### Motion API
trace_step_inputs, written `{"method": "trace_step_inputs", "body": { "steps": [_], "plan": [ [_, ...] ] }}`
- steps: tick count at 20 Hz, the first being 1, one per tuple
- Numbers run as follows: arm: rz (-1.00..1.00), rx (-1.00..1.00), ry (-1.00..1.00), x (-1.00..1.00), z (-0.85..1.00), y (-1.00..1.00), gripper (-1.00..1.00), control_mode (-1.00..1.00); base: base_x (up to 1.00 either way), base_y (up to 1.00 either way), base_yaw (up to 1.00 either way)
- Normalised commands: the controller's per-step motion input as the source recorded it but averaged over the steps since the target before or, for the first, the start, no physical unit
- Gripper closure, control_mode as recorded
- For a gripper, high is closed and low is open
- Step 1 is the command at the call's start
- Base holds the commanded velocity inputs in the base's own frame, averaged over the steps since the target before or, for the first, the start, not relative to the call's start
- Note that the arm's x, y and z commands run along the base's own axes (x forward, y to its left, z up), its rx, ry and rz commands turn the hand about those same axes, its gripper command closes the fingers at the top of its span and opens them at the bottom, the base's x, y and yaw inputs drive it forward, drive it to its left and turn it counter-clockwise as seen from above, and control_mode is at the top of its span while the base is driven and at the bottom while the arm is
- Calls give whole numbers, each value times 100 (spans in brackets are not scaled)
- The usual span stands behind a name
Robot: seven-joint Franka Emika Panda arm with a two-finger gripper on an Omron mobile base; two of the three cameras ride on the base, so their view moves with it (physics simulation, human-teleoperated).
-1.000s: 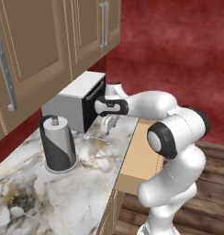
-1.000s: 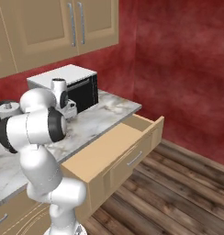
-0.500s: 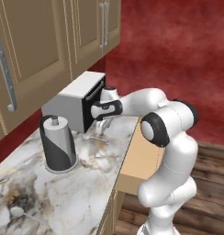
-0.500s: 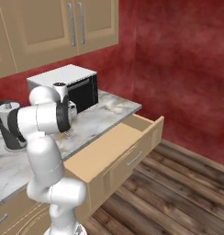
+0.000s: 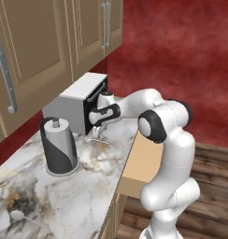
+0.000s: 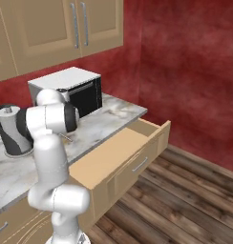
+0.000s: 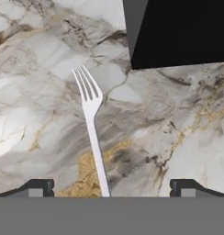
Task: Organize the utensils by type. Pick up the wooden spoons from the counter and place them in the open cabinet. Then pick up the metallic utensils from the counter and place them in the open drawer.
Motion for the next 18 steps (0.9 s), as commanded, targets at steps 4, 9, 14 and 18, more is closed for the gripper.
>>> {"method": "trace_step_inputs", "body": {
  "steps": [4, 9, 14, 18],
  "plan": [
    [-1, 0, -3, 26, -28, 23, -100, -100, 0, 0, 0],
    [0, 0, -3, 22, -25, 15, -100, -100, 0, 0, 0],
    [0, 0, 0, 15, -23, 5, -100, -100, 0, 0, 0],
    [0, 0, 0, 8, -28, 7, -100, -100, 0, 0, 0]
  ]
}}
